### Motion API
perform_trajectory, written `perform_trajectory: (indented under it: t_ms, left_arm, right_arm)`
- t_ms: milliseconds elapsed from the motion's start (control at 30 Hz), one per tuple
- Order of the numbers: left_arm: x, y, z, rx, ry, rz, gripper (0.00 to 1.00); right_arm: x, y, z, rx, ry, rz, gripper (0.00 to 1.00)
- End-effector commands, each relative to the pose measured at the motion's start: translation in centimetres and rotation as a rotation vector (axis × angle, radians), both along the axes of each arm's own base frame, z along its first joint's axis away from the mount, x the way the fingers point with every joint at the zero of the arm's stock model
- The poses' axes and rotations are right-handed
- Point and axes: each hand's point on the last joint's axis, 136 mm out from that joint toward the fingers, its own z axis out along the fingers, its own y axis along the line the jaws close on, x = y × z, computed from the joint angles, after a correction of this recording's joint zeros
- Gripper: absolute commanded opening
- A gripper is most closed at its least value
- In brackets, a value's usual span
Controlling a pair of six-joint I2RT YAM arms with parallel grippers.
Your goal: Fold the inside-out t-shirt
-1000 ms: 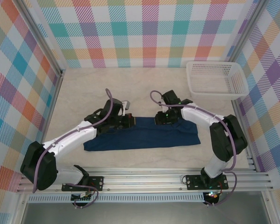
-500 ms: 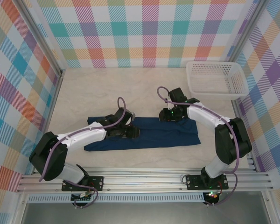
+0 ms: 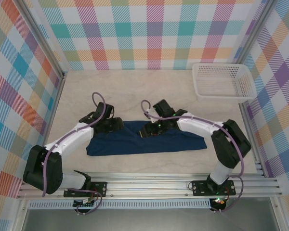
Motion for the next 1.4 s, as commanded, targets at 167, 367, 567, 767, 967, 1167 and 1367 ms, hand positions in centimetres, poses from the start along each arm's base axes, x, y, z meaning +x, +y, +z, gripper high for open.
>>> perform_trajectory:
  t_ms: [167, 367, 567, 767, 967, 1167, 1367]
  left_arm:
    - [1.9, 9.4, -2.2, -0.030, 0.004, 0.351, 0.57]
    - [4.7, 11.3, -3.2, 0.003, 0.032, 0.388, 0.58]
    - [5.5, 11.2, -4.9, -0.012, 0.052, 0.395, 0.57]
    - [6.5, 11.3, -4.7, -0.014, 0.028, 0.386, 0.42]
    - [7.7, 11.7, -4.3, 0.018, 0.015, 0.372, 0.23]
    - [9.0, 12.1, -3.1, 0.032, -0.013, 0.364, 0.12]
    - [10.3, 12.1, -2.9, 0.029, -0.018, 0.362, 0.14]
  right_arm:
    - [4.8, 7.6, 0.3, 0.093, -0.110, 0.045, 0.49]
    - [4.8, 9.5, -0.6, 0.100, -0.083, 0.089, 0.45]
    - [4.0, 10.5, -1.4, 0.100, -0.065, 0.118, 0.38]
    - [4.1, 11.4, -1.2, 0.114, -0.070, 0.139, 0.15]
    - [4.5, 11.6, 0.4, 0.118, -0.109, 0.154, 0.06]
    - [4.3, 11.6, 2.4, 0.141, -0.131, 0.167, 0.01]
    - [2.9, 12.2, 4.1, 0.179, -0.145, 0.217, 0.01]
